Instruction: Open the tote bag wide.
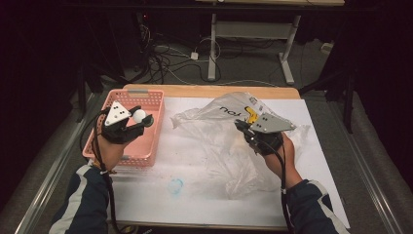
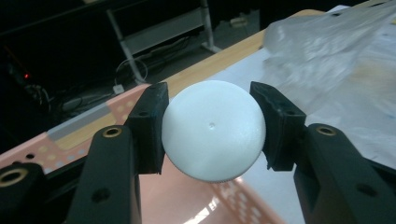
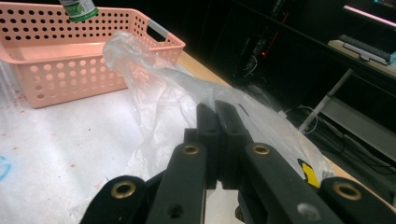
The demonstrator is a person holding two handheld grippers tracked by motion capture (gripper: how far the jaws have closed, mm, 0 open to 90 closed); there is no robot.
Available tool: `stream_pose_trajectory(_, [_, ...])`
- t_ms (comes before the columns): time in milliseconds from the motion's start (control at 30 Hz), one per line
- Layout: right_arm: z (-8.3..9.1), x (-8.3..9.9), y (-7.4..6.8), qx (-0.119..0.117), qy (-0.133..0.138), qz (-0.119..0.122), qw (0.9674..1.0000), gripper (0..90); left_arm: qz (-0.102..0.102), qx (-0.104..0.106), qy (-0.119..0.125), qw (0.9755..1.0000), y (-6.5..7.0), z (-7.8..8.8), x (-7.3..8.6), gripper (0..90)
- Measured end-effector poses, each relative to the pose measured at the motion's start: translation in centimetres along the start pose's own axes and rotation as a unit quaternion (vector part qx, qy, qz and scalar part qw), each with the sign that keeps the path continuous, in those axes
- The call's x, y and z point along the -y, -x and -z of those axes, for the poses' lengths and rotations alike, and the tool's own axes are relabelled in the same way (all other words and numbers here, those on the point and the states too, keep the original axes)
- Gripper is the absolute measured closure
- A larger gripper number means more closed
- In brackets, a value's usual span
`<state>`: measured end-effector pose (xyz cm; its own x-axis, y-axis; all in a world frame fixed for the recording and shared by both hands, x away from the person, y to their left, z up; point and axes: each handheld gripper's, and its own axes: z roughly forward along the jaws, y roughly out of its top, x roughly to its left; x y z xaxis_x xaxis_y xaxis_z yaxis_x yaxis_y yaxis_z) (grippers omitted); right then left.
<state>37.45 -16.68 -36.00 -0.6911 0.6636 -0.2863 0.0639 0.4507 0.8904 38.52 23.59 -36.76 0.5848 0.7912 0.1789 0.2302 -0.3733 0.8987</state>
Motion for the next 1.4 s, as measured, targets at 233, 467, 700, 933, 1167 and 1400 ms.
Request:
stream_pose_trajectory(233, [0.2,-0.1,-0.2,-0.001,0.004,0.003,1.0000,90.0,-0.023,0.043,0.025,0.9985,2.9,0.5,-1.2,48.4])
stream_pose_trajectory(467, [0.1,-0.3,-0.7,-0.012,0.007,0.004,0.9999,90.0,-0.046,0.079,0.038,0.9951,5.2,-0.3,-2.2,48.3])
stream_pose_trajectory(700, [0.1,-0.3,-0.6,-0.014,0.006,-0.001,0.9999,90.0,-0.069,0.104,0.044,0.9913,7.4,-1.9,-3.1,48.3])
stream_pose_trajectory(933, [-0.1,-0.2,-0.8,-0.020,0.003,-0.002,0.9998,90.0,-0.123,0.143,0.034,0.9814,11.0,-4.3,-3.8,48.3])
stream_pose_trajectory(1167, [-0.2,-0.3,-1.1,-0.029,0.002,-0.004,0.9996,90.0,-0.151,0.195,-0.003,0.9691,13.6,-8.0,-2.9,48.3])
stream_pose_trajectory(1400, [-0.8,0.3,-1.0,-0.041,-0.009,-0.012,0.9990,90.0,-0.155,0.209,-0.037,0.9649,15.5,-12.3,-1.3,48.3])
